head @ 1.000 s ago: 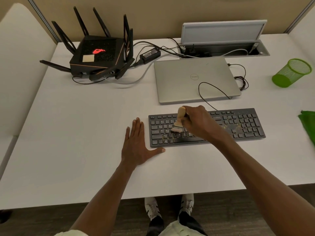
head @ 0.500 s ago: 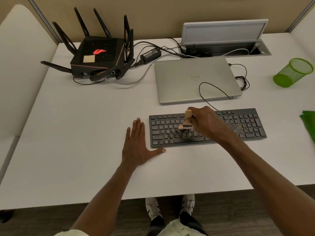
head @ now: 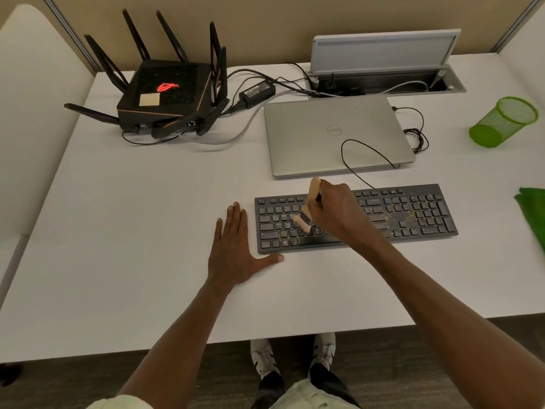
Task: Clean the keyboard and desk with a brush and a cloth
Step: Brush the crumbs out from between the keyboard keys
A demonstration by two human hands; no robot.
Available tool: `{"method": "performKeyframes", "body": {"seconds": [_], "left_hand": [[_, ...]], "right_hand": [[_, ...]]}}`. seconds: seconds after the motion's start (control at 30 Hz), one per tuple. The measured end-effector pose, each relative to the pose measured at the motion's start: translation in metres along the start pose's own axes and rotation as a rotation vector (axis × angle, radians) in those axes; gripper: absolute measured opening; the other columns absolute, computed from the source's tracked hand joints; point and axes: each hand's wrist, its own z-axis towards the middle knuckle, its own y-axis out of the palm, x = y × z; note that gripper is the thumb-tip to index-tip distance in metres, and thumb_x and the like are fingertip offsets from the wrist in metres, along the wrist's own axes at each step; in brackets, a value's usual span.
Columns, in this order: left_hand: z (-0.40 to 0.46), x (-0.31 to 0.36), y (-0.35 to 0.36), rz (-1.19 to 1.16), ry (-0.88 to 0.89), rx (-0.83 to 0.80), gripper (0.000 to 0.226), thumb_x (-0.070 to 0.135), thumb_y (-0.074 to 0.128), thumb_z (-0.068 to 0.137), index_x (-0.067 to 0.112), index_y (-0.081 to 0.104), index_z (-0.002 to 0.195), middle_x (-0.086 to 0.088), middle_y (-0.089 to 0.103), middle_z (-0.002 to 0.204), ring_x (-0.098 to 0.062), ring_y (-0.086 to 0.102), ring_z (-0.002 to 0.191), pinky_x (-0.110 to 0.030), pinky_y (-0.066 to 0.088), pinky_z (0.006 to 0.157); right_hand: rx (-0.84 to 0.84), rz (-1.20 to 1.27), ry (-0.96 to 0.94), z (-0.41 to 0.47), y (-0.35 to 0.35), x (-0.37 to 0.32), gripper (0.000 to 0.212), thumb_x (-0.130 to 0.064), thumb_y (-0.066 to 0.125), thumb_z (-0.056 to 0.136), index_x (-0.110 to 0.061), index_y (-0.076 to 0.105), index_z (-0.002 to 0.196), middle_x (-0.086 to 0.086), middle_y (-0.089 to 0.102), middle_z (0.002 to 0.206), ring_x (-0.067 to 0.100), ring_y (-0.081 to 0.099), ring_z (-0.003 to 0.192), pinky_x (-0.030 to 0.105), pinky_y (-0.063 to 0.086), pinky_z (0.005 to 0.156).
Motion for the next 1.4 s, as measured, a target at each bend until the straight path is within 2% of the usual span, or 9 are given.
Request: {"method": "performKeyframes", "body": {"seconds": [0.17, 0.37, 0.47, 0.57, 0.7, 0.83, 1.0, 1.17, 1.4], "left_hand": [[0.000, 0.000, 0.000, 0.000, 0.001, 0.002, 0.145, 0.107, 0.028, 0.063, 0.005, 0.002, 0.162, -0.009, -0.016, 0.170, -0.018, -0.018, 0.156, -0.041, -0.008, 0.127], [0.000, 0.000, 0.000, 0.000, 0.005, 0.005, 0.147, 0.109, 0.023, 0.061, 0.005, 0.002, 0.162, -0.009, -0.015, 0.170, -0.018, -0.018, 0.156, -0.041, -0.007, 0.127], [0.000, -0.001, 0.001, 0.004, 0.005, 0.007, 0.146, 0.108, 0.024, 0.062, 0.005, 0.002, 0.162, -0.009, -0.015, 0.170, -0.018, -0.018, 0.156, -0.042, -0.007, 0.128], [0.000, -0.001, 0.001, 0.003, 0.004, 0.004, 0.146, 0.108, 0.025, 0.062, 0.006, 0.001, 0.162, -0.008, -0.017, 0.169, -0.018, -0.019, 0.156, -0.042, -0.007, 0.128], [0.000, -0.001, 0.001, -0.004, 0.006, 0.002, 0.145, 0.108, 0.028, 0.063, 0.006, 0.000, 0.162, -0.008, -0.017, 0.169, -0.018, -0.019, 0.156, -0.042, -0.008, 0.127], [0.000, -0.001, 0.000, -0.007, 0.004, 0.001, 0.144, 0.107, 0.028, 0.063, 0.006, 0.000, 0.162, -0.008, -0.017, 0.169, -0.018, -0.019, 0.156, -0.044, -0.005, 0.128], [0.000, -0.001, 0.001, 0.002, 0.007, -0.008, 0.144, 0.107, 0.029, 0.064, 0.006, -0.001, 0.162, -0.008, -0.018, 0.169, -0.018, -0.019, 0.156, -0.044, -0.005, 0.128], [0.000, -0.001, 0.000, -0.002, 0.005, -0.003, 0.144, 0.106, 0.030, 0.064, 0.005, 0.000, 0.162, -0.008, -0.018, 0.169, -0.018, -0.019, 0.156, -0.042, -0.008, 0.127], [0.000, -0.001, 0.001, -0.011, 0.006, 0.015, 0.145, 0.108, 0.027, 0.063, 0.004, 0.005, 0.162, -0.009, -0.014, 0.170, -0.018, -0.017, 0.156, -0.044, -0.004, 0.128]], "right_hand": [[0.040, 0.066, -0.043, 0.008, -0.004, -0.002, 0.016, -0.017, 0.052, 0.098, -0.003, 0.058, 0.103, 0.005, 0.067, 0.085, 0.012, 0.058, 0.062, 0.017, 0.041, 0.051], [-0.083, 0.125, -0.171, 0.007, -0.009, -0.004, 0.011, -0.007, 0.051, 0.096, -0.011, 0.061, 0.096, 0.000, 0.067, 0.077, -0.001, 0.055, 0.059, 0.016, 0.040, 0.053], [-0.061, 0.125, -0.233, 0.008, -0.010, -0.004, 0.009, -0.006, 0.053, 0.096, -0.011, 0.060, 0.098, -0.001, 0.066, 0.078, 0.005, 0.057, 0.062, 0.019, 0.045, 0.056], [-0.107, -0.017, -0.283, 0.006, -0.007, 0.001, 0.013, -0.003, 0.059, 0.092, -0.013, 0.060, 0.100, 0.005, 0.068, 0.082, 0.015, 0.058, 0.067, 0.017, 0.038, 0.055], [-0.057, -0.074, -0.301, 0.008, -0.012, -0.002, 0.016, -0.003, 0.058, 0.091, -0.013, 0.059, 0.103, 0.007, 0.067, 0.082, 0.021, 0.061, 0.069, 0.029, 0.047, 0.058], [-0.094, -0.017, -0.339, 0.008, -0.007, -0.009, 0.009, -0.006, 0.056, 0.094, -0.013, 0.060, 0.096, 0.003, 0.068, 0.080, 0.016, 0.060, 0.066, 0.020, 0.039, 0.055], [-0.048, -0.151, -0.286, 0.007, -0.013, -0.002, 0.018, -0.004, 0.058, 0.092, -0.010, 0.059, 0.109, 0.010, 0.067, 0.084, 0.023, 0.061, 0.070, 0.029, 0.043, 0.060], [-0.084, -0.037, -0.301, 0.005, -0.009, -0.008, 0.008, -0.006, 0.056, 0.093, -0.009, 0.059, 0.099, 0.007, 0.067, 0.079, 0.020, 0.060, 0.066, 0.018, 0.035, 0.053], [0.029, -0.085, -0.198, 0.009, -0.023, 0.002, 0.013, -0.008, 0.057, 0.093, -0.004, 0.060, 0.105, 0.006, 0.067, 0.082, 0.015, 0.052, 0.065, 0.019, 0.032, 0.052]]}}
